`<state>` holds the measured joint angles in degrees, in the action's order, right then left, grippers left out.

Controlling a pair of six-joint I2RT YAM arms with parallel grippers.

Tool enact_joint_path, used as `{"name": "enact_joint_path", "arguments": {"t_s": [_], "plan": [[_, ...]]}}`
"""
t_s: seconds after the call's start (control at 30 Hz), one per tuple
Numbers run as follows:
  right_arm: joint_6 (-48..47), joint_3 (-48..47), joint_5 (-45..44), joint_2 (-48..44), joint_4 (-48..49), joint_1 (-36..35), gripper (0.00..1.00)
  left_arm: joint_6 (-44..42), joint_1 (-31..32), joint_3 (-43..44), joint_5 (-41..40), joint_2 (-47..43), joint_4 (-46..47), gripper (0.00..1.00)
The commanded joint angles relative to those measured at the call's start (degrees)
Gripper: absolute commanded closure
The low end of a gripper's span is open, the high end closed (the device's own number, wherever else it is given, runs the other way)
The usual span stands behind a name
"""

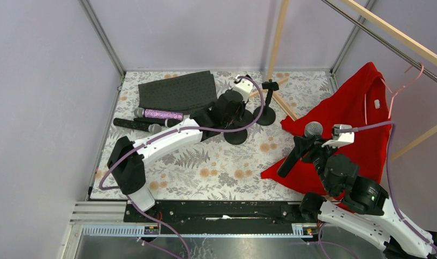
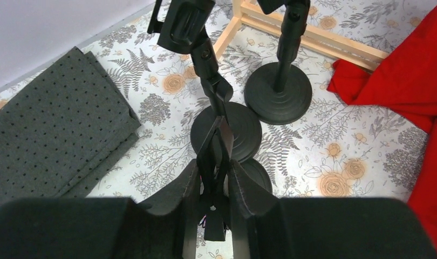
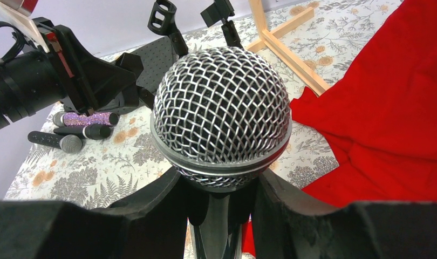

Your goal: Attach the microphones to the stand

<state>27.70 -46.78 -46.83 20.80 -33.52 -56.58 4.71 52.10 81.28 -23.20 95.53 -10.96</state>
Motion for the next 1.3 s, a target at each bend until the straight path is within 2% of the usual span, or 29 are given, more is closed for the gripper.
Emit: {"name": "enact_joint_path", "arguments": {"t_s": [0.0,0.07,0.1,0.3,0.47,0.73,0.93,1.17,1.23,1.27], "plan": [[-1.0,-0.3,0.4,0.7,2.5,0.0,1.00,-3.4,-0.1,1.3,4.5,-2.1,0.0,0.82],[-2.1,-0.1,0.9,0.5,2.8,0.0,1.00,-4.3,0.0,0.4,8.5,-3.2,0.0,0.96],[-2.7,-0.1,1.4,0.5,3.0,0.0,1.00,-5.4,0.0,-0.3,9.8,-3.9,-0.1,1.00],[-8.7,0.7,7.8,-0.9,6.3,0.0,1.00,-7.9,0.0,-5.0,18.9,-10.0,-1.6,1.00],[-10.2,1.7,8.5,-1.1,8.0,0.0,1.00,-9.9,0.0,-8.1,26.0,-16.8,-5.0,1.00],[-10.8,2.4,10.7,2.3,8.8,0.0,1.00,-13.0,0.0,-9.4,34.0,-23.0,-13.6,1.00],[-11.5,4.1,12.5,2.8,11.7,0.0,1.00,-14.3,0.1,-13.8,35.8,-25.5,-14.6,1.00],[-13.6,5.7,14.4,0.8,14.3,0.0,1.00,-14.2,0.1,-19.1,38.3,-28.1,-10.7,0.87],[-13.8,6.0,14.3,0.3,14.6,0.0,1.00,-13.9,0.1,-20.1,38.2,-28.5,-9.7,0.78],[-14.0,6.0,14.3,0.0,14.7,0.0,1.00,-13.7,0.2,-20.4,38.1,-28.7,-9.5,0.66]]}}
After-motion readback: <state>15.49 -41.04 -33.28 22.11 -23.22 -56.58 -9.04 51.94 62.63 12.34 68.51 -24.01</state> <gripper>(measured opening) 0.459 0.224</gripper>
